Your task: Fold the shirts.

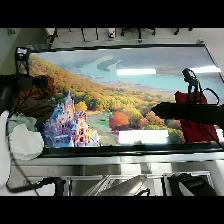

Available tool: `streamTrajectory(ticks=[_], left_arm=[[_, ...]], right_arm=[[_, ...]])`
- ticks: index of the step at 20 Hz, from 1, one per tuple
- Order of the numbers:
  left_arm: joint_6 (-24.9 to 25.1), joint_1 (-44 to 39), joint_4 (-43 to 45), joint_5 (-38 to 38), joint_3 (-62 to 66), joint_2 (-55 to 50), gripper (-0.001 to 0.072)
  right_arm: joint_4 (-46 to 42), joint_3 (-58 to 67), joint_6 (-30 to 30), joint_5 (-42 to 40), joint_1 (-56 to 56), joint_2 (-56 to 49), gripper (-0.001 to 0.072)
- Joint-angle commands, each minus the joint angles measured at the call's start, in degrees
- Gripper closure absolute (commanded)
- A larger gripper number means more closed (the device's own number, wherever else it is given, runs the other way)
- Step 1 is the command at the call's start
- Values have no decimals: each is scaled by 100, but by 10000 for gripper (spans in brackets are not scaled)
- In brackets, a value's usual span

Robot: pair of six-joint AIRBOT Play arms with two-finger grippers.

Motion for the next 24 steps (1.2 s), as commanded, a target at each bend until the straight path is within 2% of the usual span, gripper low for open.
streamTrajectory(ticks=[1,4,8,9,10,11,14,19,24], left_arm=[[170,376,992,52,1784,-2492,-2],[173,409,1005,748,3283,-4098,-2],[168,409,1054,448,3416,-4610,0],[168,439,1091,361,3263,-4583,143],[170,450,1095,435,3185,-4581,514],[181,452,1091,619,3185,-4581,695],[177,319,1088,1091,3497,-4371,695],[-28,-271,833,920,3576,-2610,695],[-26,-1176,-796,1019,3272,-619,695]], right_arm=[[0,-2,-2,2,4,-4,684],[-2,-2,-2,2,4,-4,684],[0,-2,-2,2,2,-4,684],[0,-2,-2,2,4,-4,684],[0,-2,-2,2,4,-4,684],[0,-2,-2,2,2,-4,684],[0,-2,-2,2,4,-4,684],[0,-2,-2,0,4,-4,684],[0,-2,0,2,2,-4,684]])
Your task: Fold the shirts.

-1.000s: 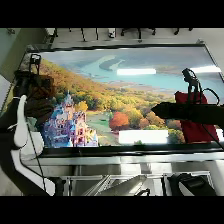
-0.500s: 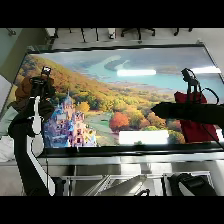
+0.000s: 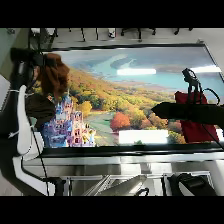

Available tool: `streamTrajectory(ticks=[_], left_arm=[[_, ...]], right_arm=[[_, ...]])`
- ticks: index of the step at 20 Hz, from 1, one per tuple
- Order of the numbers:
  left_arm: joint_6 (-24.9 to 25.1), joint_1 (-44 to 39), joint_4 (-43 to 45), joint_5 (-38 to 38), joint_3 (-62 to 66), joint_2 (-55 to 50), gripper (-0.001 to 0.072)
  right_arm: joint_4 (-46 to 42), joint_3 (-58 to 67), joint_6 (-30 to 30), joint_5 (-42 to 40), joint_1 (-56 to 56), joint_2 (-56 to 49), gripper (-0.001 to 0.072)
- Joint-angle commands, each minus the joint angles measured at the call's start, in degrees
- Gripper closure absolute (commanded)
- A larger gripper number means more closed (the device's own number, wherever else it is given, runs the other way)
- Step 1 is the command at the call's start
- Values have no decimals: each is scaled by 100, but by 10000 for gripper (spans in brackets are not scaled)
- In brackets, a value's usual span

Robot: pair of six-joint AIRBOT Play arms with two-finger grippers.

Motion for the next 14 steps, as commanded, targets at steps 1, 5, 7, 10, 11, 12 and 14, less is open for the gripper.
streamTrajectory(ticks=[1,5,7,10,11,12,14], left_arm=[[-24,-640,-1513,382,-105,1215,695],[-31,-1521,-3268,1353,-798,1871,695],[-352,-2109,-3550,1615,-1399,1980,695],[-793,-2946,-3536,1502,-2339,1884,694],[-949,-3121,-3539,1449,-2540,1790,695],[-1095,-3257,-3543,1399,-2710,1694,677],[-1172,-3416,-3545,1329,-2927,1512,176]], right_arm=[[0,-2,0,2,4,-2,684],[0,-2,0,4,2,-2,684],[0,-2,0,2,4,-2,684],[0,-2,2,4,2,-2,684],[0,-2,2,4,2,-4,684],[0,-2,0,2,2,-4,684],[0,-2,0,4,4,-4,684]])
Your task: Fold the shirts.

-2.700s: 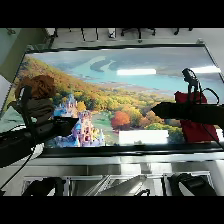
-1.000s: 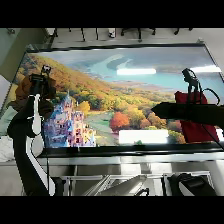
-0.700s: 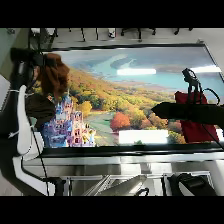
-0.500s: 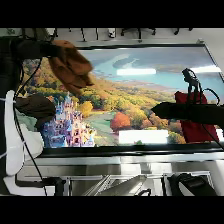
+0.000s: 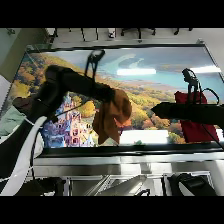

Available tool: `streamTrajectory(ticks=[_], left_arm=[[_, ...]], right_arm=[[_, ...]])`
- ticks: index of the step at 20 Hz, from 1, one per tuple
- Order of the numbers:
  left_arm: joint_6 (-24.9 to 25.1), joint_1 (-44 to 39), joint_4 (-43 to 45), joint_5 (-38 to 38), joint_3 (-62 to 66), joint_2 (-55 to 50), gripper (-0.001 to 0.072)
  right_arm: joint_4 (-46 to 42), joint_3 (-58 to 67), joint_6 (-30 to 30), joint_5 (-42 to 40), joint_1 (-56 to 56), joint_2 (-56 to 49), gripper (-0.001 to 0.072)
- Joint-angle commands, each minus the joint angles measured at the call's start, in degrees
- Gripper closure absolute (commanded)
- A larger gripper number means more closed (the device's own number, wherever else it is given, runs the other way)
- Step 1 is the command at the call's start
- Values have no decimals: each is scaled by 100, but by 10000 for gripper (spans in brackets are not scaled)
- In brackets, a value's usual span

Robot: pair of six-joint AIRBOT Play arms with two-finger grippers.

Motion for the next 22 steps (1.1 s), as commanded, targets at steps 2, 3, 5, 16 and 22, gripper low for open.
streamTrajectory(ticks=[2,3,5,16,22], left_arm=[[-365,-291,-153,426,-278,-295,149],[-348,-122,-153,780,-63,-289,149],[-321,358,-153,1473,393,-87,150],[-304,857,-2487,-1779,-6155,2728,155],[-308,74,-2811,-3292,-6887,2715,156]], right_arm=[[0,-2,2,76,4,-4,684],[2,-2,2,166,2,-4,684],[9,-2,2,192,4,-4,684],[501,11,-778,-214,-1405,-2081,191],[1290,629,-1248,70,-1276,-4225,194]])
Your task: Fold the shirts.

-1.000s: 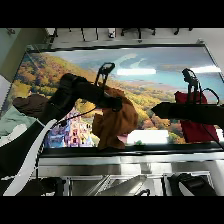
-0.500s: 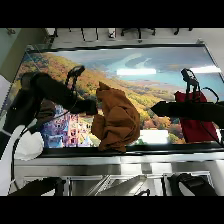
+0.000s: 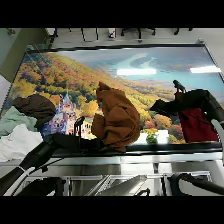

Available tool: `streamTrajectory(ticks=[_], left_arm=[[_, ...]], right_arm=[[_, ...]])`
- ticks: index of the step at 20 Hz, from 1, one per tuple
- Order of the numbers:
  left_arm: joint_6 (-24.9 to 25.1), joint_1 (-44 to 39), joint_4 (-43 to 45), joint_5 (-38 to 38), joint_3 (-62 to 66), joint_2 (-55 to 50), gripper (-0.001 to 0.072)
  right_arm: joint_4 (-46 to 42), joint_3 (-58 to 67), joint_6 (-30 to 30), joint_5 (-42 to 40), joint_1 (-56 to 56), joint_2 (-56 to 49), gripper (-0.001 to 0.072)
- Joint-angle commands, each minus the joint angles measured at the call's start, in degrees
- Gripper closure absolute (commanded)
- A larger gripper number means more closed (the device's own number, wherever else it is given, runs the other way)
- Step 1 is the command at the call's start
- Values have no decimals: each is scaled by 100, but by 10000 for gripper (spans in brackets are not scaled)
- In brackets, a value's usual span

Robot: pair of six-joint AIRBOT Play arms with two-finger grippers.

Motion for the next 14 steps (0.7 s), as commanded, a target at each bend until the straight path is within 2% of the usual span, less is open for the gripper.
streamTrajectory(ticks=[1,2,9,10,11,12,13,14], left_arm=[[0,-323,-249,-1093,-308,-96,156],[0,-323,-245,-1104,-223,-306,156],[254,-330,-240,-603,763,-1764,158],[267,-330,-236,-505,841,-1873,205],[267,-330,-236,-444,892,-1939,456],[326,-330,-234,-446,911,-1945,601],[356,-328,-229,-470,909,-1884,694],[367,-280,-232,-494,911,-1753,695]], right_arm=[[507,455,-304,52,179,-1215,220],[557,608,-304,50,289,-1464,265],[695,1115,-321,37,861,-2170,279],[743,1126,-323,31,887,-2249,342],[778,1126,-374,33,905,-2295,501],[850,1128,-505,33,920,-2312,597],[879,1154,-564,33,927,-2295,686],[903,1204,-584,31,920,-2243,686]])
